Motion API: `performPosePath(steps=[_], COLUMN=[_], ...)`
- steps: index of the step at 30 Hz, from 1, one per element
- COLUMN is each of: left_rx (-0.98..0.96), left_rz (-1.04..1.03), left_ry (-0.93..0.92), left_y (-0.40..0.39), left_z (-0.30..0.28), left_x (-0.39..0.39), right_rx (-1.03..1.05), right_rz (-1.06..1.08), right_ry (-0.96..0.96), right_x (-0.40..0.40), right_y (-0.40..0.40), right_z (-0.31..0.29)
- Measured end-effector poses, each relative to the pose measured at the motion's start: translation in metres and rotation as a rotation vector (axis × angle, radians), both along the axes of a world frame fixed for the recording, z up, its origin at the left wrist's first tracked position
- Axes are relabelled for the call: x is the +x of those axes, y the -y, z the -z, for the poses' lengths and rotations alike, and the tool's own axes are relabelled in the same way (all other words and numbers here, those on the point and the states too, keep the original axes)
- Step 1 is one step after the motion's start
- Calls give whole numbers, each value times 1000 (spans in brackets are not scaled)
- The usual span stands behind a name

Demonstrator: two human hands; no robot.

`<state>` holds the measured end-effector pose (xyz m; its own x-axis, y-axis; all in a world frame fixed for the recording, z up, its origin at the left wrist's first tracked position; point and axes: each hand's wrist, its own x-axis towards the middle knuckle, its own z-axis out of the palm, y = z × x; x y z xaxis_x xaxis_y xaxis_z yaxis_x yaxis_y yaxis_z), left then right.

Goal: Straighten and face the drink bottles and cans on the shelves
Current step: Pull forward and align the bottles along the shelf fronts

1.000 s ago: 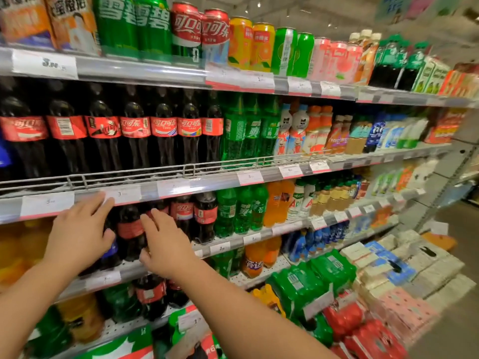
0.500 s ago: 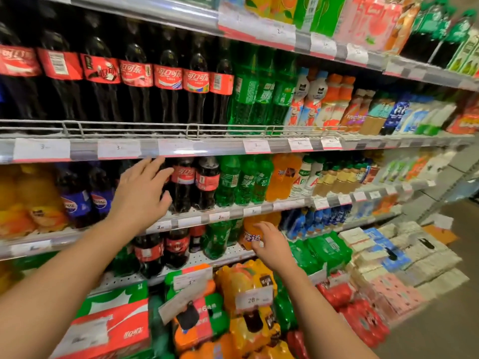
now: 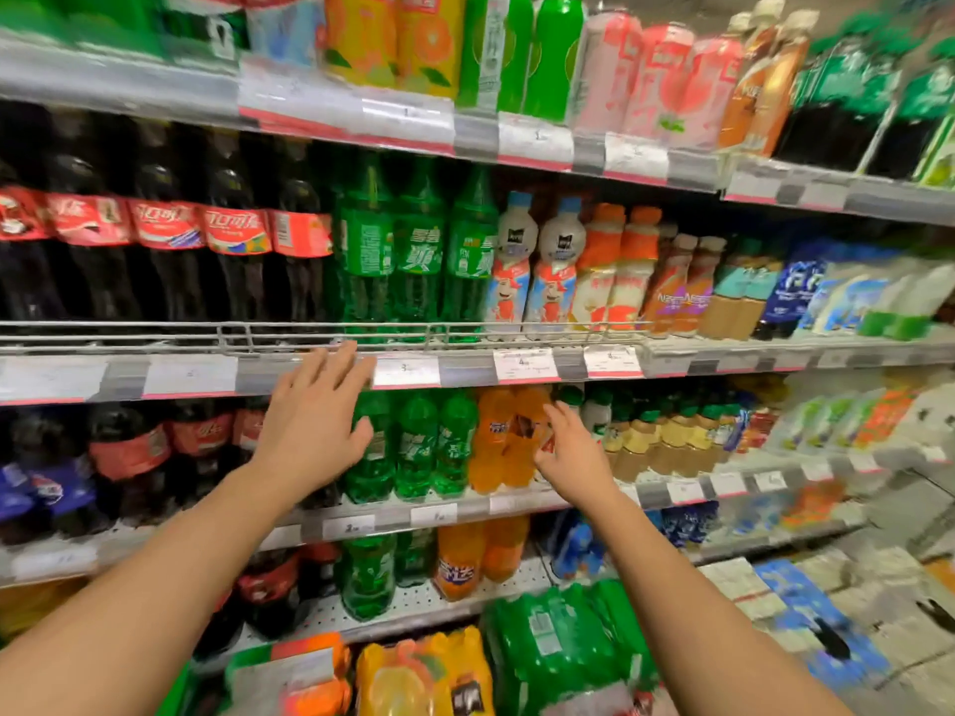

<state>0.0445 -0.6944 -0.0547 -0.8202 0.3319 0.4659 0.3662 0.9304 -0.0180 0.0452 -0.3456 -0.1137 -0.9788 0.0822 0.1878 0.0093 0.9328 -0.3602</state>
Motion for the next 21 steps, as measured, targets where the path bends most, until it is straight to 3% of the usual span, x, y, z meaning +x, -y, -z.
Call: performPosePath(steps=[3,8,14,21], left_rx=[-5,-24,-16,0], left_rz=[-104,-129,-125,-123], left_ry=[4,-23,8,22], left_y=[-15,-16,-15,-13], left_z=[11,16,16,15], left_x=[-3,-5,-7,-10], right_rx=[-19,-277,-165,-128], right_rz=[-39,29,20,-7], right_ry=[50,-31,274,292], right_x=[-27,-63,-101,-109], right_y=[-18,-33,-35,-38], right_z=[5,-2,-17,-11])
